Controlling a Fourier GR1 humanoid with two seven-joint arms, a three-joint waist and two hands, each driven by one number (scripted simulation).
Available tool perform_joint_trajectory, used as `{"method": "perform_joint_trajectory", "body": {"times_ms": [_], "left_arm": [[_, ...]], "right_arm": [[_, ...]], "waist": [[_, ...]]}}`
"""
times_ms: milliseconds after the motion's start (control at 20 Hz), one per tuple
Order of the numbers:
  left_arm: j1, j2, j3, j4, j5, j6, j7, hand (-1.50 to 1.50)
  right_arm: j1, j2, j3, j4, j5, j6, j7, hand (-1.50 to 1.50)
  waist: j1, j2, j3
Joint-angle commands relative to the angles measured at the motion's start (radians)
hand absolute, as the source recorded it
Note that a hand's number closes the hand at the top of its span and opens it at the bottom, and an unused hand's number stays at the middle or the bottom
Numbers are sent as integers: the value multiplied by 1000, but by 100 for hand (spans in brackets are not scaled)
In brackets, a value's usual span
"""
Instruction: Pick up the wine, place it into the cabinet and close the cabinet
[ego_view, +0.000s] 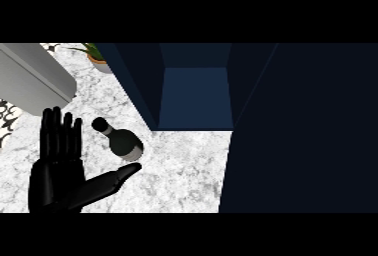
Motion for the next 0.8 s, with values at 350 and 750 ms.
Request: {"method": "perform_joint_trajectory", "body": {"times_ms": [350,750], "left_arm": [[22,-16,157,198,115,-119,-226,-150],[13,-65,149,376,140,-158,-379,-150]], "right_arm": [[48,-8,18,-177,-8,-7,91,-150],[54,-14,-59,-106,-70,17,0,-150]], "waist": [[-2,-1,1],[-1,0,1]]}}
